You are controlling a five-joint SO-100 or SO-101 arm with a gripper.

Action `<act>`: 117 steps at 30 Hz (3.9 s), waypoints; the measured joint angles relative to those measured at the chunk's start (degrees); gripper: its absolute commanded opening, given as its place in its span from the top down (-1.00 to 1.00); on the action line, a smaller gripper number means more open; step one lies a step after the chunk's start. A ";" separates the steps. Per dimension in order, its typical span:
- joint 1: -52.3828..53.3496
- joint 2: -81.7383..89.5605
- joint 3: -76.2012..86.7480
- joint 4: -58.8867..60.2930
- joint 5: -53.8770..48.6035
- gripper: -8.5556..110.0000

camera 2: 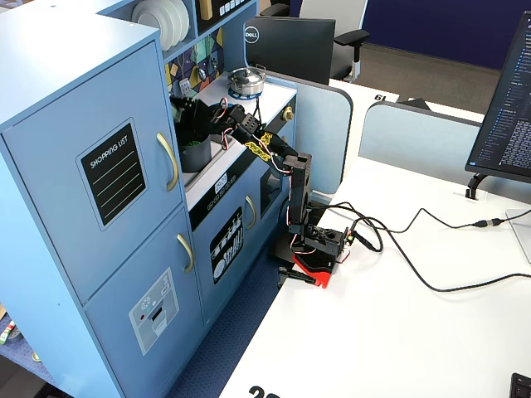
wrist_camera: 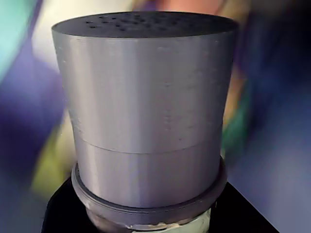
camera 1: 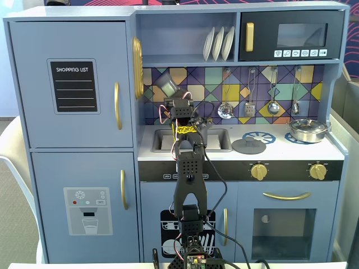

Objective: Put salt in the gray recipient

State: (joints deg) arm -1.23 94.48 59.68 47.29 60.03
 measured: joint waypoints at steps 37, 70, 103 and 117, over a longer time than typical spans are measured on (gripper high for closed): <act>-0.53 2.46 2.90 -7.38 -4.75 0.86; 57.74 -1.85 33.57 -57.39 -142.82 0.86; 53.61 1.67 37.88 -51.33 -143.00 0.86; 53.61 1.14 37.18 -53.26 -142.82 0.14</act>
State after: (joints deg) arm 52.38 95.62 96.86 -5.98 -82.79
